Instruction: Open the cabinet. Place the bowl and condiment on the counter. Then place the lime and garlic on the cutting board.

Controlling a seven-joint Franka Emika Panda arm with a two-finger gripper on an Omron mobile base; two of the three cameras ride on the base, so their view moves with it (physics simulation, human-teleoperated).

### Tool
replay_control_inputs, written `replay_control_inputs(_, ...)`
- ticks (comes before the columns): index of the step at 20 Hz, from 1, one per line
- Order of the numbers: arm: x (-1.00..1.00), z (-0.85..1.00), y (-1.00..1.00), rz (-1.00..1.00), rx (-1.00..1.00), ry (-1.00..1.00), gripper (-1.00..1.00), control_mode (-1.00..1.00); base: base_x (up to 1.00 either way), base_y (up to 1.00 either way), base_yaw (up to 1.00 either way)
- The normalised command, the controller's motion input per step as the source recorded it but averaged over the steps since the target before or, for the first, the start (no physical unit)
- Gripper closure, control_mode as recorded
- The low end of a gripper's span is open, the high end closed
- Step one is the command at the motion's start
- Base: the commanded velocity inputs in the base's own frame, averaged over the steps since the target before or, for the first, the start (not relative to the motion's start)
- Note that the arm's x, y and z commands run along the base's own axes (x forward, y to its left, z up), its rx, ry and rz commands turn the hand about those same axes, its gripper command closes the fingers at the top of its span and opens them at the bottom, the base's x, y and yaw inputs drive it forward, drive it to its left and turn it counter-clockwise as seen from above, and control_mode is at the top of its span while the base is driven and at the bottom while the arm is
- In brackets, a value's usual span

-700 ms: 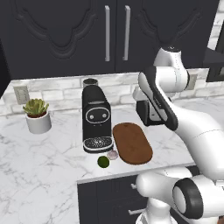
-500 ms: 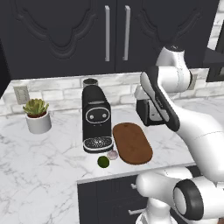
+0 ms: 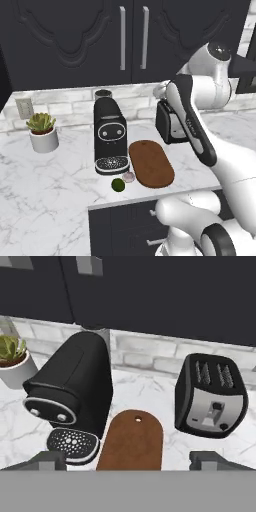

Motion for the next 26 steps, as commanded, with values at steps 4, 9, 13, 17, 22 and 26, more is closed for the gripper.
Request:
replay_control_inputs(4, 0.24, 0.97, 0.28, 0.01, -0.01, -0.17, -1.0, -1.0, 0.0, 0.0, 0.0)
replay_control_inputs(9, 0.65, 0.52, 0.69, -0.05, -0.04, -0.15, -1.0, -1.0, 0.0, 0.0, 0.0)
replay_control_inputs(13, 0.85, 0.18, 0.32, -0.11, 0.0, -0.11, -1.0, -1.0, 0.0, 0.0, 0.0)
replay_control_inputs(17, 0.95, 0.02, 0.0, -0.12, 0.0, -0.04, -1.0, -1.0, 0.0, 0.0, 0.0)
replay_control_inputs(22, 0.76, 0.0, 0.0, -0.08, 0.0, 0.0, -1.0, -1.0, 0.0, 0.0, 0.0)
replay_control_inputs(26, 0.49, 0.0, -0.02, -0.05, 0.0, 0.0, 1.0, -1.0, 0.0, 0.0, 0.0)
